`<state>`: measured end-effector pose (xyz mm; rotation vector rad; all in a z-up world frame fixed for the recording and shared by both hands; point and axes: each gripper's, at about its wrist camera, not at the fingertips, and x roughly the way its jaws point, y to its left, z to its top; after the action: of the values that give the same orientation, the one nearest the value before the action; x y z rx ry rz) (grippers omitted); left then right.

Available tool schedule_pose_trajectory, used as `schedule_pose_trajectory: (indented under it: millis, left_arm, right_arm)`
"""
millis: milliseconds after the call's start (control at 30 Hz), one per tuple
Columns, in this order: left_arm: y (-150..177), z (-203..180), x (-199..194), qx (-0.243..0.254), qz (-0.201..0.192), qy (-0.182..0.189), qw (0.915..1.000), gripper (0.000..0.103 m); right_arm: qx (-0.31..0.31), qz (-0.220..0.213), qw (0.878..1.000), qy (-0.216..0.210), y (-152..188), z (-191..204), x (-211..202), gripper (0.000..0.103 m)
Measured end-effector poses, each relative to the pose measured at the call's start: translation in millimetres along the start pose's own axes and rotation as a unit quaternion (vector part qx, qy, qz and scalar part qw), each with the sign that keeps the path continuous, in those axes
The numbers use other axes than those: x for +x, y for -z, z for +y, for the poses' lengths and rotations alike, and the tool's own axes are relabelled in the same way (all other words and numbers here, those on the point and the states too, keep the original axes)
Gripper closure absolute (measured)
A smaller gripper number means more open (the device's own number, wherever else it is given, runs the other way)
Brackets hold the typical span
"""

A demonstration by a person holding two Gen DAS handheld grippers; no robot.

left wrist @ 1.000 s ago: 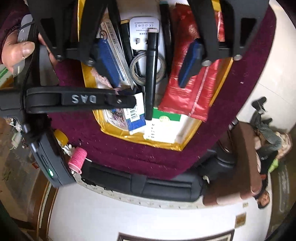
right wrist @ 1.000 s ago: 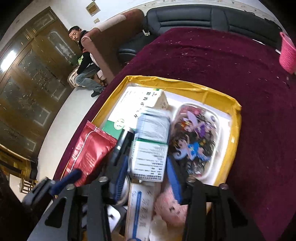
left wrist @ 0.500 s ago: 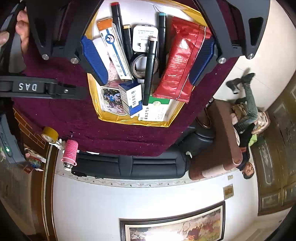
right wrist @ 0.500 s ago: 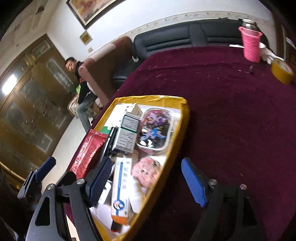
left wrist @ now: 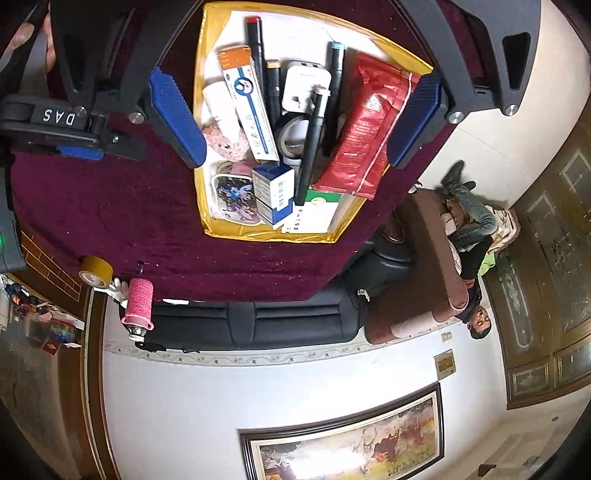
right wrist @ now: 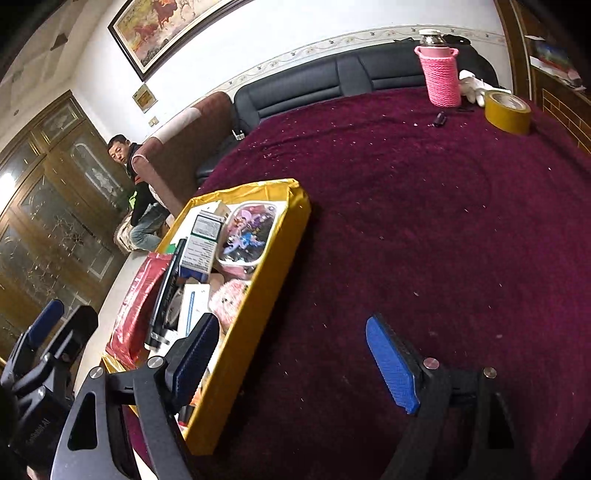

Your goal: Organize objects

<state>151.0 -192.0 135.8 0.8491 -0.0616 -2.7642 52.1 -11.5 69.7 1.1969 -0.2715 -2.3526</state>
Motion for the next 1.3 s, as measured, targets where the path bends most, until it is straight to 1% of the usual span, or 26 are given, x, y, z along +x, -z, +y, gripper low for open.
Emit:
schedule_pose_trajectory:
  millis: [133,367,667,933,1033,1067,1100,1167,1200,1267,1300]
  left_arm:
    - [2.1,-8.2,-3.6,0.007,0.002,-0.001,1.0,0.005]
    - [5.8,-16.9,-3.9,0.014,0.005,0.001,0.9999,0.005]
    - [8.6,-14.0,-0.7,0.01,0.01,0.002,0.9999,0.005]
    - [11.2,-10.8,3.0,0.004,0.012,-0.002,0.9999,0.004]
    - [11.4,-10.6,1.2,0.003,0.002,-0.018,0.9998,0.001]
    - [11.8,-10.4,-2.3,0.002,-0.011,-0.025,0.9996,0.0]
    - [11.8,-10.5,-6.5,0.002,-0.024,-0.024,0.9994,0.0]
    - [11.5,-8.2,-13.0,-0.005,-0.044,-0.009,0.999,0.0]
    - [10.9,-6.7,-15.8,-0.01,-0.051,0.011,0.9986,0.0]
    - [10.7,-4.1,-15.4,-0.015,-0.049,0.048,0.9975,0.0]
    - [12.0,-3.3,-14.5,-0.017,-0.049,0.058,0.997,0.0]
  right_arm:
    - [0.0,-0.003,1.0,0.005,6.3,-4.4,-4.2,0.016]
    - [-0.016,-0.013,1.0,0.02,15.1,0.6,-11.6,0.014]
    - [-0.038,-0.017,0.998,0.043,21.9,12.5,-10.4,0.013]
    - [-0.04,-0.012,0.998,0.054,24.4,14.7,-5.7,0.012]
    - [-0.039,-0.011,0.998,0.057,25.2,15.5,-4.6,0.012]
    - [-0.04,-0.012,0.997,0.057,25.1,15.8,-4.7,0.012]
    - [-0.04,-0.013,0.997,0.058,25.3,16.2,-4.7,0.012]
    - [-0.041,-0.018,0.997,0.063,26.1,16.7,-5.2,0.012]
    - [-0.041,-0.02,0.997,0.065,26.5,17.1,-5.4,0.012]
    - [-0.043,-0.027,0.996,0.073,27.4,17.8,-6.5,0.012]
    - [-0.045,-0.031,0.996,0.076,27.5,18.2,-7.5,0.012]
